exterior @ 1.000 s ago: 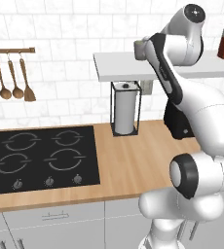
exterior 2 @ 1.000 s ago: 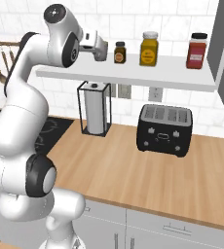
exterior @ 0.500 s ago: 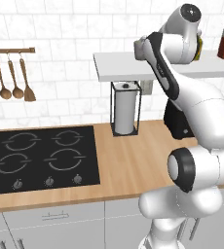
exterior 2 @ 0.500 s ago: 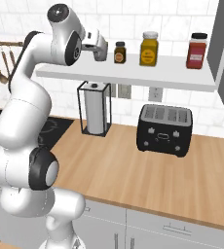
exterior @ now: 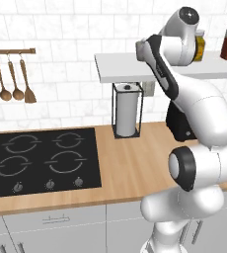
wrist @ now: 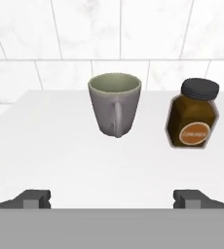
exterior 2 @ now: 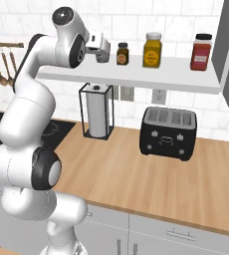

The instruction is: Gather all objects into one cabinet and sort the glasses and bowls to opposite sides.

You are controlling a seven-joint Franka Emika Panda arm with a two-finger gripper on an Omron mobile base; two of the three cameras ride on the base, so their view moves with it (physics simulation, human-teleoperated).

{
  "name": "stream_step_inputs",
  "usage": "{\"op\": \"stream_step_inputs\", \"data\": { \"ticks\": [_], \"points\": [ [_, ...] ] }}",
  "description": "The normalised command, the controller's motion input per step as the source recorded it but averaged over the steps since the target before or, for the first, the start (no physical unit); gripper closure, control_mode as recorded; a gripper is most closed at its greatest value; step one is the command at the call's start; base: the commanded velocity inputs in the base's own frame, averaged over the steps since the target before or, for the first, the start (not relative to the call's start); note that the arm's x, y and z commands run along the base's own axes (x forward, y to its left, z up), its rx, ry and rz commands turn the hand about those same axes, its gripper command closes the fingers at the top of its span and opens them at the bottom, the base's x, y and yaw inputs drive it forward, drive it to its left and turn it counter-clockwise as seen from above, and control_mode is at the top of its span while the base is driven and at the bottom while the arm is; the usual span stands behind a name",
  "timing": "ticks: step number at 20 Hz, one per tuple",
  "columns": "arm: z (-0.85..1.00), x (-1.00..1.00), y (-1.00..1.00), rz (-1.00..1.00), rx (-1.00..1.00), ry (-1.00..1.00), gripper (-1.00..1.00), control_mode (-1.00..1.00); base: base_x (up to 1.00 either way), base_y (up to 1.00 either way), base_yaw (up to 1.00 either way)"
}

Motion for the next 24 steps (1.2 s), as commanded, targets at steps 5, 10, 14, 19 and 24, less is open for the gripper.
{"op": "stream_step_inputs", "data": {
  "ticks": [5, 10, 14, 19, 24],
  "points": [
    [0.0, 0.17, 0.0, 0.0, 0.0, 0.0, -1.0, -1.0, 0.0, 0.0, 0.0],
    [0.0, 0.19, 0.0, 0.0, 0.0, 0.0, -1.0, -1.0, 0.0, 0.0, 0.0],
    [0.0, 0.2, 0.0, 0.0, 0.0, 0.0, -1.0, -1.0, 0.0, 0.0, 0.0],
    [-0.05, 0.22, -0.01, 0.0, 0.0, 0.0, -1.0, -1.0, 0.0, 0.0, 0.0],
    [-0.08, 0.25, -0.07, 0.0, 0.0, 0.0, -1.0, -1.0, 0.0, 0.0, 0.0]
  ]
}}
